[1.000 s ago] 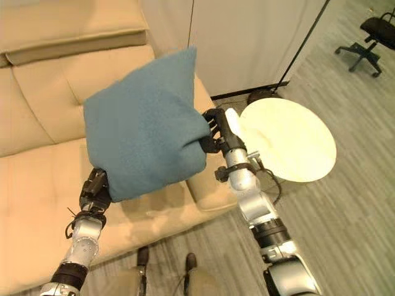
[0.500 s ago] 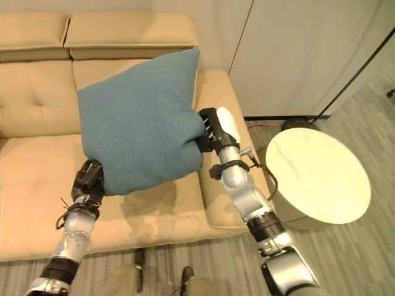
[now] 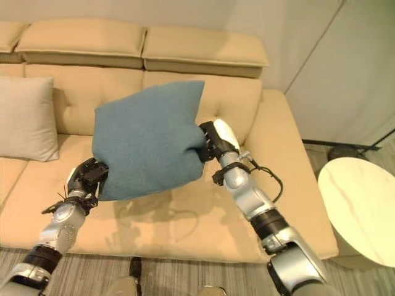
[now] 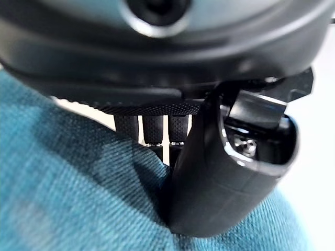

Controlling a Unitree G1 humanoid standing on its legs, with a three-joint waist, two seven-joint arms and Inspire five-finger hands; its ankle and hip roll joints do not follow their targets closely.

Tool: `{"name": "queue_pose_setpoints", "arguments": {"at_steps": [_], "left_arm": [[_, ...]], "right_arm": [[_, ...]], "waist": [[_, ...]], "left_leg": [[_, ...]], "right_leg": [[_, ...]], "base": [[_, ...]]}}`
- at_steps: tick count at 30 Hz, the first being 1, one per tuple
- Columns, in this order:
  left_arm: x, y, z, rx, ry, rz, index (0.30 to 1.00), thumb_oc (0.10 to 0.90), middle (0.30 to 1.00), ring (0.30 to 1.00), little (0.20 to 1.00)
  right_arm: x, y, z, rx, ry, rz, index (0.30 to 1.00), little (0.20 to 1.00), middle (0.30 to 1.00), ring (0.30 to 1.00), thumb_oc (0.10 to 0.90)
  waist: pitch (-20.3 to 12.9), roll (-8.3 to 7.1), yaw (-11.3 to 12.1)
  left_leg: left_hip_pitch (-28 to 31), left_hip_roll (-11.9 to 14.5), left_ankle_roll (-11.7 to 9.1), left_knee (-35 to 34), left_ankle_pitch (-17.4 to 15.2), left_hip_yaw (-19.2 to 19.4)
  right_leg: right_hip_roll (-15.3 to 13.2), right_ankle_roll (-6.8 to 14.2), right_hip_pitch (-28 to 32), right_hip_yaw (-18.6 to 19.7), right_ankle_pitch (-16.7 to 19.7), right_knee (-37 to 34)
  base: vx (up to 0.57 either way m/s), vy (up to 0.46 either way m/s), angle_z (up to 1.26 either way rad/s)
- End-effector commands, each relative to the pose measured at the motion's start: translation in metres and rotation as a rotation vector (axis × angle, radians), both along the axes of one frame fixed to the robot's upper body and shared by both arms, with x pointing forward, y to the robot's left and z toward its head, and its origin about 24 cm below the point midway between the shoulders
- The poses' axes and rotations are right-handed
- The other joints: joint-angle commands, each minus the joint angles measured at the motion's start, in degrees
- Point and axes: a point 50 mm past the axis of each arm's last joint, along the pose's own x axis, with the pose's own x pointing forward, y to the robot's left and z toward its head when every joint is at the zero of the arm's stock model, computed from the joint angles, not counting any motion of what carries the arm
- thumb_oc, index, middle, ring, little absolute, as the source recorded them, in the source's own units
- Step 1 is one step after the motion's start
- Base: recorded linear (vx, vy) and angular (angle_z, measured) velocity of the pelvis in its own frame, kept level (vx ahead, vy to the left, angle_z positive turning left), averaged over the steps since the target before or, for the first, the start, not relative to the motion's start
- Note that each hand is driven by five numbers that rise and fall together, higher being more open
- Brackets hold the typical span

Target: Pick up all the scattered cushions and arrange them neatly on the sofa.

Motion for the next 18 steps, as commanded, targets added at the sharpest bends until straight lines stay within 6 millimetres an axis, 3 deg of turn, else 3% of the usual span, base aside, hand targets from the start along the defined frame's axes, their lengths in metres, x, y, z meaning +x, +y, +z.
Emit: {"name": "queue_pose_setpoints", "arguments": {"at_steps": [1, 4, 7, 9, 10, 14, 18], "left_arm": [[0.056, -0.074, 0.141, 0.090, -0.541, -0.325, 0.300, 0.400, 0.300, 0.300, 0.300], [0.066, -0.072, 0.155, 0.161, -0.542, -0.315, 0.300, 0.400, 0.300, 0.300, 0.300], [0.076, -0.080, 0.181, 0.250, -0.586, -0.314, 0.300, 0.400, 0.300, 0.300, 0.300], [0.079, -0.085, 0.195, 0.295, -0.615, -0.314, 0.300, 0.400, 0.300, 0.300, 0.300], [0.086, -0.095, 0.216, 0.348, -0.645, -0.293, 0.300, 0.400, 0.300, 0.300, 0.300], [0.093, -0.096, 0.249, 0.405, -0.696, -0.207, 0.300, 0.400, 0.300, 0.300, 0.300], [0.094, -0.088, 0.278, 0.453, -0.733, -0.113, 0.300, 0.400, 0.300, 0.300, 0.300]], "right_arm": [[0.016, 0.025, 0.106, -0.003, -0.357, 0.139, 0.300, 0.300, 0.300, 0.300, 0.400], [0.025, 0.004, 0.114, -0.041, -0.350, 0.063, 0.300, 0.300, 0.300, 0.300, 0.400], [0.033, -0.002, 0.132, -0.098, -0.368, 0.023, 0.300, 0.300, 0.300, 0.300, 0.400], [0.035, -0.004, 0.144, -0.107, -0.393, 0.006, 0.300, 0.300, 0.300, 0.300, 0.400], [0.040, -0.011, 0.168, -0.132, -0.429, -0.039, 0.300, 0.300, 0.300, 0.300, 0.400], [0.041, -0.016, 0.204, -0.201, -0.501, -0.099, 0.300, 0.300, 0.300, 0.300, 0.400], [0.041, -0.019, 0.233, -0.242, -0.559, -0.154, 0.300, 0.300, 0.300, 0.300, 0.400]], "waist": [[-7.4, -0.20, -3.5], [-5.9, -0.27, -5.0], [-4.7, -0.48, -5.9], [-4.6, -0.21, -6.1], [-3.6, 0.30, -6.6], [-2.9, 1.51, -6.8], [-1.6, 2.42, -6.8]], "left_leg": [[-0.4, 2.3, -2.5, 3.0, -7.9, 1.5], [-1.2, 1.3, -3.1, 3.2, -8.0, 0.7], [-3.7, 0.3, -3.3, 3.7, -7.6, -0.1], [-5.2, 0.5, -3.6, 3.8, -7.1, -0.3], [-8.4, 0.7, -4.0, 3.4, -5.5, -1.2], [-11.8, 1.4, -4.4, 0.3, -2.7, -1.7], [-13.2, 1.9, -4.8, -0.4, -2.0, -1.7]], "right_leg": [[5.3, -4.5, -6.1, 2.0, 1.4, -5.9], [6.7, -3.7, -8.0, 2.4, 1.4, -12.0], [7.9, -3.6, -9.7, 6.3, 2.4, -12.4], [8.0, -3.6, -10.9, 6.6, 2.4, -12.2], [8.2, -3.8, -14.0, 7.2, 2.4, -11.6], [8.7, -3.7, -19.4, 7.6, 2.3, -10.6], [9.0, -4.0, -22.6, 8.1, 1.2, -8.2]], "base": [[0.11, 0.053, -0.10], [0.06, -0.009, 0.10], [0.02, -0.063, 0.39], [-0.07, -0.098, 0.00], [-0.13, -0.116, 0.01], [-0.07, -0.091, 0.01], [0.02, -0.084, 0.01]]}}
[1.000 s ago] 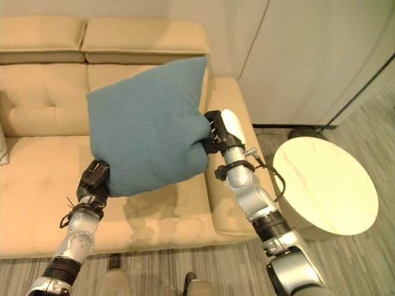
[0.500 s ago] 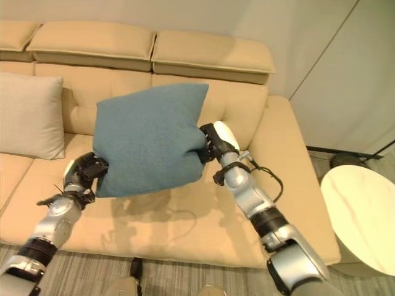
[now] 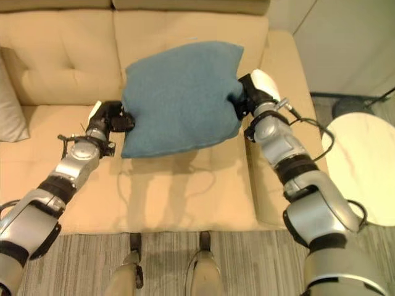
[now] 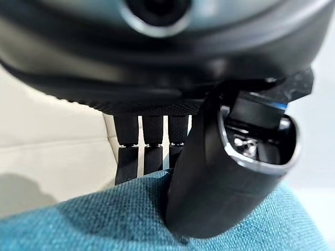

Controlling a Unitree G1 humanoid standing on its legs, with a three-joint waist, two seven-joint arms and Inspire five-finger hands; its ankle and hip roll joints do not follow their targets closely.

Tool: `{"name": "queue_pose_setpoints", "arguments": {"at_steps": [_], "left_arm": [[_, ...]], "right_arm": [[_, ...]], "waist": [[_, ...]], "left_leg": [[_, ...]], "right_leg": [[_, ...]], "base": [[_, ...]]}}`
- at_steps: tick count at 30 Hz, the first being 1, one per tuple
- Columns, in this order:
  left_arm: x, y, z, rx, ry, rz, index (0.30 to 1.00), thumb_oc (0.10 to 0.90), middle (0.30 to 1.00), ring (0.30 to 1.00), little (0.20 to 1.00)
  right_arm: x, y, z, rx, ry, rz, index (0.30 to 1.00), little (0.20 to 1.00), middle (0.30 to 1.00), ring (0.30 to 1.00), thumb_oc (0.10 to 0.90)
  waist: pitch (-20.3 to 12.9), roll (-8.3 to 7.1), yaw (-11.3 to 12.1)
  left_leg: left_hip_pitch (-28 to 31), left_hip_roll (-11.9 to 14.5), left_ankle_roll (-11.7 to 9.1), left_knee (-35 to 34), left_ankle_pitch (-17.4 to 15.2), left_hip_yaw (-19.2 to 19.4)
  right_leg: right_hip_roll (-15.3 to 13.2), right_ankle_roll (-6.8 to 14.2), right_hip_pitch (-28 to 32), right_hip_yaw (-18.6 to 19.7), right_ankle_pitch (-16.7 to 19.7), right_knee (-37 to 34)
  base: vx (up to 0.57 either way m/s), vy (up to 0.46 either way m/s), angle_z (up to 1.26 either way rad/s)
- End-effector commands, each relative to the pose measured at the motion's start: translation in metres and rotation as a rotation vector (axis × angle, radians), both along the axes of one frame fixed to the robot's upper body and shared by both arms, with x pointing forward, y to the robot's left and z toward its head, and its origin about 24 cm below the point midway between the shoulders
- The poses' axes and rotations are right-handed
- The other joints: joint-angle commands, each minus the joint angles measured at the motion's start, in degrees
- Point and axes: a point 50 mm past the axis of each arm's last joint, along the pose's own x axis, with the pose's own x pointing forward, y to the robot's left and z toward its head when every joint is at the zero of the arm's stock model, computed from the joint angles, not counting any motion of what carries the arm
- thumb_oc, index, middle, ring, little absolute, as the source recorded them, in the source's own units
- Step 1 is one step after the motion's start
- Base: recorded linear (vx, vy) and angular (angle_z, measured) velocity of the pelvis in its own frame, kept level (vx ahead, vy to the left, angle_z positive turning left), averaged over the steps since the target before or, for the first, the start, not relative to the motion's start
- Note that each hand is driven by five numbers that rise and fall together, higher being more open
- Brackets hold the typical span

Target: Pick up all the scattered cushions and arrange them neatly on the sofa.

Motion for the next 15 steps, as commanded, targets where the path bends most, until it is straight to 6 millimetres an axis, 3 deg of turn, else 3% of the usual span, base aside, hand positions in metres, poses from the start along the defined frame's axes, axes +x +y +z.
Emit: {"name": "queue_pose_setpoints", "arguments": {"at_steps": [1, 5, 8, 15], "left_arm": [[-0.003, -0.019, 0.158, -0.001, -0.535, -0.043, 0.300, 0.400, 0.300, 0.300, 0.300], [-0.009, -0.003, 0.187, 0.017, -0.615, 0.050, 0.300, 0.400, 0.300, 0.300, 0.300], [-0.016, 0.008, 0.196, -0.029, -0.678, 0.092, 0.300, 0.400, 0.300, 0.300, 0.300], [-0.031, 0.039, 0.204, 0.061, -0.775, 0.228, 0.300, 0.400, 0.300, 0.300, 0.300]], "right_arm": [[-0.010, 0.048, 0.121, -0.031, -0.425, 0.156, 0.300, 0.300, 0.300, 0.300, 0.400], [-0.022, 0.048, 0.158, -0.087, -0.566, 0.121, 0.300, 0.300, 0.300, 0.300, 0.400], [-0.031, 0.051, 0.168, -0.084, -0.660, 0.123, 0.300, 0.300, 0.300, 0.300, 0.400], [-0.040, 0.046, 0.167, -0.169, -0.784, 0.082, 0.300, 0.300, 0.300, 0.300, 0.400]], "waist": [[-4.1, -1.53, 1.5], [-3.3, -0.20, 1.4], [-2.7, 0.35, 1.5], [-1.9, 1.58, 1.5]], "left_leg": [[0.8, 1.8, -2.4, 3.1, -7.4, 1.1], [-0.7, 2.6, -3.1, 1.7, -6.0, 1.2], [-0.9, 3.0, -3.2, 1.4, -6.0, 1.3], [-1.2, 3.6, -3.2, 1.3, -6.4, 1.8]], "right_leg": [[0.7, 0.6, -7.9, 5.8, -2.5, 6.3], [1.4, 0.4, -11.2, 5.9, -3.5, 8.1], [1.9, 0.4, -12.4, 6.1, -4.2, 9.1], [2.3, 0.4, -16.1, 7.0, -5.7, 12.8]], "base": [[0.00, -0.053, 0.02], [0.04, -0.108, -0.09], [0.06, -0.076, 0.13], [0.05, -0.038, -0.03]]}}
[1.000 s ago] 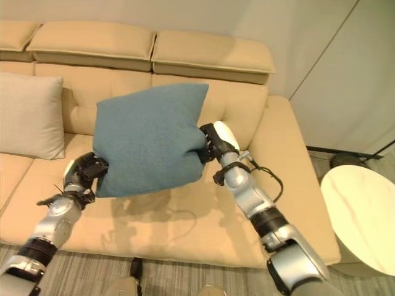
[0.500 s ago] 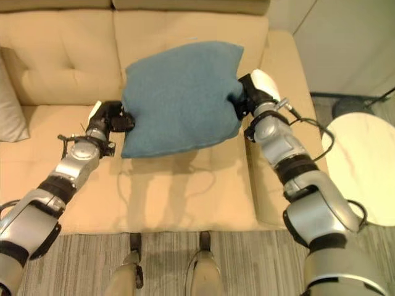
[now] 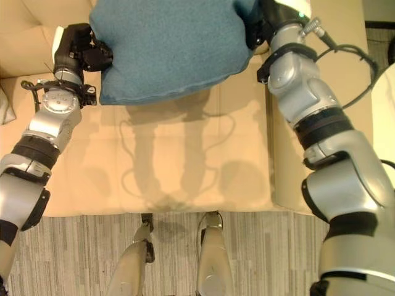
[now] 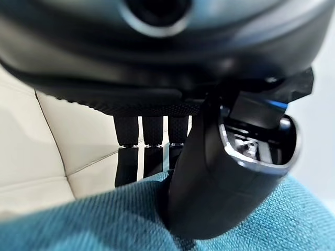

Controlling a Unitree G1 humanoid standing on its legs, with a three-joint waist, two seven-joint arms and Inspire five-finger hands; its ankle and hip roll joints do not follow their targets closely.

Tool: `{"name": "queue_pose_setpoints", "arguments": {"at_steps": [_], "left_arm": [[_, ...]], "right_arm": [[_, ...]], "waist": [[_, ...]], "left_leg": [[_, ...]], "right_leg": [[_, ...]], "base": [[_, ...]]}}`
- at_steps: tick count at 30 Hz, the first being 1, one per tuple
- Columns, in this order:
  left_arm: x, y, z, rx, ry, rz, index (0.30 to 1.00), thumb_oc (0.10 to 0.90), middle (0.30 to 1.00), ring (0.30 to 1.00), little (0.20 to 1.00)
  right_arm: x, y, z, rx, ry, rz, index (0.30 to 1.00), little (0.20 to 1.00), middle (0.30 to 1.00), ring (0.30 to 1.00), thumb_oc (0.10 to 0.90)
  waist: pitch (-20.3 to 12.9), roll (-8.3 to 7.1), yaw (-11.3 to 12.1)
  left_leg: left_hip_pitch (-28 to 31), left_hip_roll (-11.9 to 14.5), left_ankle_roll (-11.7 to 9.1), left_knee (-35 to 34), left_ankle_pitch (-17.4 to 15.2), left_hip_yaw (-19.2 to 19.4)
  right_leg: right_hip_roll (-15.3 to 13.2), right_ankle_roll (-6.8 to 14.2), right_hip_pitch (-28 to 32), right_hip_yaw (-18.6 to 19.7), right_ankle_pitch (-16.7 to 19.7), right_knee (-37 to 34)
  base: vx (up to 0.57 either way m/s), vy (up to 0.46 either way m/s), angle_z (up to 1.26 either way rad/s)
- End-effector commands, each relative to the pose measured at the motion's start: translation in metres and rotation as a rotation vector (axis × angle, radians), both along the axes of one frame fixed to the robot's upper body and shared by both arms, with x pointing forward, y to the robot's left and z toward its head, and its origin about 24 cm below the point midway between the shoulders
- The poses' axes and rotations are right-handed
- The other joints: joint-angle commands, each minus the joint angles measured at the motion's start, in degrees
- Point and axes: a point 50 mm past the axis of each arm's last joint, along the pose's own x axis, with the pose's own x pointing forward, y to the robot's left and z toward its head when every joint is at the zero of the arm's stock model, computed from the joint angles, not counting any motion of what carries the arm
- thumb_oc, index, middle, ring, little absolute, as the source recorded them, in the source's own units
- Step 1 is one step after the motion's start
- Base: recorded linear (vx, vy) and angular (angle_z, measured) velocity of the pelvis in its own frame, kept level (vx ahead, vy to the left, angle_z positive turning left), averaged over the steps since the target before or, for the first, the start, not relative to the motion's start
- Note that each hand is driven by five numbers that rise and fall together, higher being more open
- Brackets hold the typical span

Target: Pick up all the scattered cushions and arrange them neatly on the sofa.

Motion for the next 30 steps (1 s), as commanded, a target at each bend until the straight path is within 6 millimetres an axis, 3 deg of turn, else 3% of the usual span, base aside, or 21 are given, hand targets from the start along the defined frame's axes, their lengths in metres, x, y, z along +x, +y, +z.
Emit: {"name": "queue_pose_setpoints", "arguments": {"at_steps": [1, 5, 11, 15, 20, 24, 27, 30], "left_arm": [[-0.038, 0.020, 0.095, 0.026, -0.469, 0.092, 0.300, 0.400, 0.300, 0.300, 0.300], [-0.047, 0.013, 0.110, 0.013, -0.551, 0.079, 0.300, 0.400, 0.300, 0.300, 0.300], [-0.075, -0.018, 0.141, -0.077, -0.777, -0.024, 0.300, 0.400, 0.300, 0.300, 0.300], [-0.087, -0.029, 0.150, -0.109, -0.857, -0.072, 0.300, 0.400, 0.300, 0.300, 0.300], [-0.095, -0.028, 0.154, -0.126, -0.905, -0.077, 0.300, 0.400, 0.300, 0.300, 0.300], [-0.090, -0.027, 0.149, -0.110, -0.874, -0.067, 0.300, 0.400, 0.300, 0.300, 0.300], [-0.066, -0.019, 0.138, -0.073, -0.735, 0.023, 0.300, 0.400, 0.300, 0.300, 0.300], [-0.055, -0.007, 0.135, -0.001, -0.660, 0.118, 0.300, 0.400, 0.300, 0.300, 0.300]], "right_arm": [[-0.024, 0.019, 0.052, -0.042, -0.356, 0.041, 0.300, 0.300, 0.300, 0.300, 0.400], [-0.035, 0.014, 0.066, -0.032, -0.441, 0.020, 0.300, 0.300, 0.300, 0.300, 0.400], [-0.064, 0.021, 0.095, -0.007, -0.637, 0.058, 0.300, 0.300, 0.300, 0.300, 0.400], [-0.073, 0.021, 0.099, 0.030, -0.700, 0.083, 0.300, 0.300, 0.300, 0.300, 0.400], [-0.075, 0.013, 0.093, 0.089, -0.729, 0.096, 0.300, 0.300, 0.300, 0.300, 0.400], [-0.068, 0.007, 0.082, 0.131, -0.693, 0.093, 0.300, 0.300, 0.300, 0.300, 0.400], [-0.047, 0.002, 0.065, 0.228, -0.557, 0.106, 0.300, 0.300, 0.300, 0.300, 0.400], [-0.038, -0.002, 0.062, 0.277, -0.494, 0.106, 0.300, 0.300, 0.300, 0.300, 0.400]], "waist": [[-11.5, -1.94, 2.0], [-11.2, -1.64, 1.9], [-11.3, -1.68, 1.5], [-10.9, -1.59, 1.4], [-9.9, -1.42, 1.3], [-9.3, -1.46, 1.4], [-7.8, -1.46, 1.4], [-7.5, -1.46, 1.4]], "left_leg": [[1.2, 2.2, -3.4, 3.0, -8.6, 0.4], [0.8, 2.2, -3.4, 2.9, -8.3, 0.2], [1.9, 2.2, -3.2, 3.2, -9.8, 0.2], [2.1, 2.4, -3.3, 3.6, -9.9, 0.4], [1.7, 2.4, -3.6, 4.0, -10.1, 0.5], [1.1, 2.4, -3.7, 4.3, -9.9, 0.3], [-0.4, 2.0, -4.1, 4.4, -9.4, 0.0], [-1.3, 1.7, -4.4, 3.6, -8.2, 0.4]], "right_leg": [[-0.6, 1.8, -5.8, 2.2, -8.7, 10.6], [-0.5, 1.7, -6.6, 2.2, -8.8, 11.2], [-0.3, 1.8, -6.0, 2.7, -10.4, 12.3], [-0.3, 1.9, -6.0, 2.7, -9.8, 12.1], [-0.2, 1.9, -5.7, 2.9, -9.7, 11.8], [-0.1, 1.8, -6.0, 3.0, -9.7, 11.9], [-0.3, 2.0, -6.8, 2.9, -10.0, 12.5], [-0.5, 2.1, -7.8, 2.8, -9.8, 12.6]], "base": [[0.00, 0.000, 0.00], [0.01, -0.004, 0.00], [0.02, -0.004, 0.02], [-0.01, -0.004, -0.04], [-0.01, -0.003, -0.01], [0.00, -0.001, -0.01], [-0.04, -0.045, 0.00], [-0.03, -0.021, 0.03]]}}
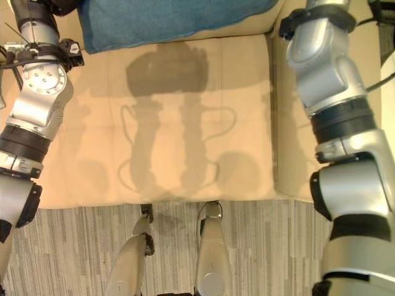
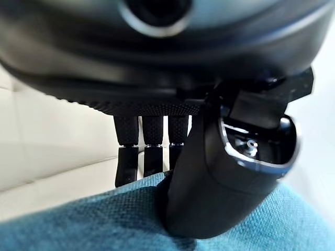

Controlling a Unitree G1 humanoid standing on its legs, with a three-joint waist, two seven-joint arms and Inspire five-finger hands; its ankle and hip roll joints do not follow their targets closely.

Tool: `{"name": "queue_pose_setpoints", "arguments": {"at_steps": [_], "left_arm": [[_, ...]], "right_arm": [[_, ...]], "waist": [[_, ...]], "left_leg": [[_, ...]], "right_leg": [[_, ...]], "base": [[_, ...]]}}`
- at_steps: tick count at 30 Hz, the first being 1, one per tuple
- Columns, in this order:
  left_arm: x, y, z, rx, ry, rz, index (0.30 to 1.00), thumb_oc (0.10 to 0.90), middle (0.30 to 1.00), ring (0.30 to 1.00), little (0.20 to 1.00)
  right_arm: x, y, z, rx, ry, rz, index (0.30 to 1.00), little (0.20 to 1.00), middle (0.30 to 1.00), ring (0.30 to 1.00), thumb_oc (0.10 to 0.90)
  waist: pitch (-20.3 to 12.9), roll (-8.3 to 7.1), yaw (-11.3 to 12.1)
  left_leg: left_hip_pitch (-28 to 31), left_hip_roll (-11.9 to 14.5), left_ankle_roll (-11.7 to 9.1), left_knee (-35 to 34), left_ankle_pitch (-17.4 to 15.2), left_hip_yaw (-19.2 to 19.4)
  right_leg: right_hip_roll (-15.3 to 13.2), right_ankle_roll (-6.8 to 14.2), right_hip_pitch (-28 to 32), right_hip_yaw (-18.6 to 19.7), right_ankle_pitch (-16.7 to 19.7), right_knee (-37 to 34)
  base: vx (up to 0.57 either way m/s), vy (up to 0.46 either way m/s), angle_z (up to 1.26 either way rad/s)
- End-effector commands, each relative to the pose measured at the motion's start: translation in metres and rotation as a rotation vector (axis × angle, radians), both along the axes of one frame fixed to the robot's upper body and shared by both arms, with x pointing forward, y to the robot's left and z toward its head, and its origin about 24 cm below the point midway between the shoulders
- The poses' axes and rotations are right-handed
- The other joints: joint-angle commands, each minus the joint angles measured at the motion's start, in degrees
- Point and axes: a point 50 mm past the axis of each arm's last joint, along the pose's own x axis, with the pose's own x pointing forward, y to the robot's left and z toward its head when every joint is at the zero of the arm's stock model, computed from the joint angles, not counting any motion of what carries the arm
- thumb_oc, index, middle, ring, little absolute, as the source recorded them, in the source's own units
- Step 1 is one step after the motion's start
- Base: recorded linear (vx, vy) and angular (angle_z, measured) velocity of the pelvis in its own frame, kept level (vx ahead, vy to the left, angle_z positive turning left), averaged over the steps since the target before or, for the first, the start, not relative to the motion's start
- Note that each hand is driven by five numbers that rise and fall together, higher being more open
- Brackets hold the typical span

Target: Pick up all the scattered cushions and arrange them neatly on the sofa.

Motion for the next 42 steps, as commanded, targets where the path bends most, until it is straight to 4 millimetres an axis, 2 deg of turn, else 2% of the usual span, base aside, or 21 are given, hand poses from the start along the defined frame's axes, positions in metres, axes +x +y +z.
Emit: {"name": "queue_pose_setpoints", "arguments": {"at_steps": [1, 4, 7, 9, 10, 11, 12, 13, 14, 17, 19, 26, 31, 32, 35, 36, 37, 38, 39, 41, 42], "left_arm": [[-0.026, 0.010, 0.065, 0.043, -0.249, 0.068, 0.300, 0.400, 0.300, 0.300, 0.300], [-0.009, 0.018, 0.053, -0.049, -0.125, 0.101, 0.300, 0.400, 0.300, 0.300, 0.300], [-0.003, 0.018, 0.049, -0.104, -0.072, 0.071, 0.300, 0.400, 0.300, 0.300, 0.300], [0.005, 0.016, 0.042, -0.312, -0.020, -0.069, 0.300, 0.400, 0.300, 0.300, 0.300], [0.004, 0.021, 0.044, -0.275, -0.012, -0.044, 0.380, 0.453, 0.380, 0.380, 0.380], [0.006, 0.026, 0.040, -0.274, 0.016, -0.027, 0.533, 0.555, 0.533, 0.533, 0.533], [0.006, 0.027, 0.040, -0.275, 0.015, -0.027, 0.589, 0.593, 0.589, 0.589, 0.589], [0.008, 0.028, 0.036, -0.282, 0.046, -0.023, 0.808, 0.739, 0.808, 0.808, 0.808], [0.009, 0.027, 0.037, -0.236, 0.067, -0.008, 0.900, 0.800, 0.900, 0.900, 0.900], [0.012, 0.029, 0.032, -0.161, 0.127, 0.041, 0.900, 0.800, 0.900, 0.900, 0.900], [0.012, 0.028, 0.034, -0.168, 0.118, 0.034, 0.900, 0.800, 0.900, 0.900, 0.900], [0.019, 0.033, 0.015, -0.183, 0.230, 0.136, 0.900, 0.800, 0.900, 0.900, 0.900], [0.014, 0.057, 0.009, -0.243, 0.237, 0.234, 0.900, 0.800, 0.900, 0.900, 0.900], [0.010, 0.075, 0.000, -0.293, 0.235, 0.275, 0.900, 0.800, 0.900, 0.900, 0.900], [0.007, 0.087, -0.011, -0.307, 0.230, 0.310, 0.900, 0.800, 0.900, 0.900, 0.900], [0.003, 0.103, -0.030, -0.298, 0.247, 0.345, 0.900, 0.800, 0.900, 0.900, 0.900], [0.002, 0.108, -0.046, -0.291, 0.272, 0.361, 0.900, 0.800, 0.900, 0.900, 0.900], [0.002, 0.107, -0.049, -0.288, 0.277, 0.362, 0.900, 0.800, 0.900, 0.900, 0.900], [0.000, 0.110, -0.075, -0.271, 0.325, 0.386, 0.900, 0.800, 0.900, 0.900, 0.900], [0.000, 0.107, -0.099, -0.222, 0.381, 0.396, 0.900, 0.800, 0.900, 0.900, 0.900], [0.000, 0.105, -0.102, -0.191, 0.387, 0.394, 0.900, 0.800, 0.900, 0.900, 0.900]], "right_arm": [[-0.005, 0.007, 0.017, 0.050, -0.083, 0.083, 0.300, 0.300, 0.300, 0.300, 0.400], [0.014, 0.016, 0.008, 0.112, 0.049, 0.116, 0.300, 0.300, 0.300, 0.300, 0.400], [0.019, 0.011, 0.008, 0.150, 0.098, 0.109, 0.300, 0.300, 0.300, 0.300, 0.400], [0.027, 0.014, 0.003, 0.155, 0.176, 0.080, 0.333, 0.333, 0.333, 0.333, 0.422], [0.027, 0.013, 0.003, 0.150, 0.194, 0.078, 0.900, 0.900, 0.900, 0.900, 0.800], [0.030, 0.016, 0.001, 0.134, 0.226, 0.078, 0.900, 0.900, 0.900, 0.900, 0.800], [0.030, 0.016, 0.002, 0.134, 0.225, 0.079, 0.900, 0.900, 0.900, 0.900, 0.800], [0.032, 0.018, -0.001, 0.133, 0.249, 0.084, 0.900, 0.900, 0.900, 0.900, 0.800], [0.034, 0.017, -0.004, 0.152, 0.281, 0.087, 0.900, 0.900, 0.900, 0.900, 0.800], [0.036, 0.017, -0.006, 0.160, 0.303, 0.094, 0.900, 0.900, 0.900, 0.900, 0.800], [0.037, 0.020, -0.005, 0.171, 0.305, 0.103, 0.900, 0.900, 0.900, 0.900, 0.800], [0.037, 0.022, -0.006, 0.199, 0.293, 0.110, 0.900, 0.900, 0.900, 0.900, 0.800], [0.032, 0.018, -0.011, 0.199, 0.240, 0.108, 0.900, 0.900, 0.900, 0.900, 0.800], [0.029, 0.013, -0.016, 0.164, 0.209, 0.075, 0.900, 0.900, 0.900, 0.900, 0.800], [0.022, 0.011, -0.019, 0.046, 0.182, 0.022, 0.900, 0.900, 0.900, 0.900, 0.800], [0.016, 0.010, -0.026, -0.030, 0.180, 0.016, 0.900, 0.900, 0.900, 0.900, 0.800], [0.013, 0.009, -0.036, -0.086, 0.191, 0.005, 0.900, 0.900, 0.900, 0.900, 0.800], [0.012, 0.008, -0.038, -0.086, 0.196, 0.003, 0.900, 0.900, 0.900, 0.900, 0.800], [0.011, -0.001, -0.062, -0.102, 0.248, -0.003, 0.900, 0.900, 0.900, 0.900, 0.800], [0.016, -0.014, -0.097, -0.066, 0.381, -0.004, 0.900, 0.900, 0.900, 0.900, 0.800], [0.018, -0.020, -0.107, -0.051, 0.424, -0.017, 0.900, 0.900, 0.900, 0.900, 0.800]], "waist": [[-9.1, -0.81, 1.7], [-8.1, -1.17, 2.1], [-7.6, -1.19, 2.2], [-7.0, -1.08, 2.5], [-6.9, -1.01, 2.7], [-6.8, -1.09, 2.8], [-6.8, -1.06, 2.8], [-6.8, -1.10, 2.8], [-6.7, -1.05, 2.9], [-6.8, -0.91, 2.9], [-6.8, -0.75, 2.8], [-7.0, -0.91, 2.6], [-7.2, -0.77, 2.1], [-7.4, -0.75, 1.8], [-7.8, -0.78, 1.5], [-8.2, -1.06, 0.9], [-8.8, -1.18, 0.6], [-9.0, -1.18, 0.7], [-10.0, -1.27, 0.3], [-10.5, -1.63, 0.4], [-10.4, -1.87, 0.6]], "left_leg": [[0.5, 3.1, -4.4, 3.3, -7.8, -0.7], [-0.9, 3.2, -4.7, 3.5, -7.2, -0.7], [-1.4, 3.3, -4.9, 3.1, -6.7, -0.9], [-1.9, 3.5, -5.0, 2.1, -5.9, -1.3], [-2.1, 3.6, -5.0, 1.8, -5.7, -1.5], [-2.2, 3.5, -4.9, 1.5, -5.6, -1.7], [-2.2, 3.5, -4.9, 1.4, -5.6, -1.7], [-2.2, 3.5, -4.8, 1.2, -5.6, -1.8], [-2.4, 3.5, -4.8, 1.0, -5.4, -2.0], [-2.5, 3.5, -5.0, 0.5, -5.0, -2.1], [-2.2, 3.5, -5.0, 0.0, -5.0, -2.0], [-1.4, 4.0, -4.9, 1.2, -6.0, -1.6], [0.1, 4.3, -4.9, 1.8, -6.7, -1.3], [0.9, 4.5, -5.0, 2.0, -7.1, -1.1], [1.7, 4.7, -4.9, 2.3, -7.3, -0.9], [3.2, 5.2, -4.9, 2.7, -8.4, -0.6], [4.0, 5.3, -4.9, 2.9, -8.7, -0.5], [3.9, 5.4, -4.9, 2.8, -8.3, -0.5], [5.5, 5.7, -4.8, 2.9, -9.1, -0.4], [7.1, 5.9, -4.7, 3.1, -9.9, -0.1], [7.5, 5.9, -4.7, 3.3, -10.1, -0.1]], "right_leg": [[0.6, 2.0, -4.2, 1.9, -9.8, 9.6], [0.8, 1.6, -5.8, 1.8, -9.9, 10.6], [1.0, 1.5, -6.9, 1.7, -9.9, 11.0], [1.3, 1.4, -8.2, 1.6, -9.8, 11.3], [1.4, 1.4, -8.7, 1.6, -9.6, 11.4], [1.6, 1.3, -9.1, 1.7, -9.5, 11.5], [1.6, 1.3, -9.2, 1.7, -9.5, 11.6], [1.8, 1.2, -9.6, 1.9, -9.6, 11.7], [2.0, 1.3, -10.2, 2.1, -9.3, 11.6], [2.1, 1.3, -10.4, 2.0, -8.9, 10.9], [2.4, 1.3, -10.5, 2.0, -8.7, 10.4], [3.1, 1.2, -9.4, 2.0, -8.3, 9.5], [3.1, 1.1, -7.1, 1.8, -8.8, 9.0], [3.1, 1.1, -6.1, 1.8, -8.9, 8.9], [3.1, 1.0, -5.2, 1.8, -8.6, 8.4], [3.0, 0.9, -3.5, 1.5, -9.4, 8.4], [2.9, 0.9, -2.3, 1.3, -9.3, 8.0], [3.0, 0.9, -2.2, 1.2, -8.7, 7.5], [2.7, 0.9, -0.2, 1.0, -8.7, 6.6], [2.3, 0.9, 1.7, 0.5, -8.8, 6.2], [2.1, 0.8, 2.2, 0.4, -8.8, 6.2]], "base": [[-0.01, -0.032, 0.03], [-0.02, -0.080, 0.00], [-0.01, -0.049, -0.01], [-0.01, -0.056, 0.00], [-0.01, -0.057, 0.00], [0.00, 0.000, 0.00], [0.00, 0.000, 0.00], [0.00, 0.000, 0.00], [0.00, 0.000, 0.00], [0.00, 0.000, 0.00], [0.00, 0.000, 0.00], [0.00, -0.004, -0.02], [0.01, -0.001, -0.04], [0.04, 0.020, -0.02], [0.03, 0.023, -0.01], [0.07, 0.028, -0.02], [0.07, 0.029, -0.05], [0.06, 0.033, -0.03], [0.06, 0.032, -0.03], [0.04, 0.014, 0.01], [-0.02, 0.002, 0.07]]}}
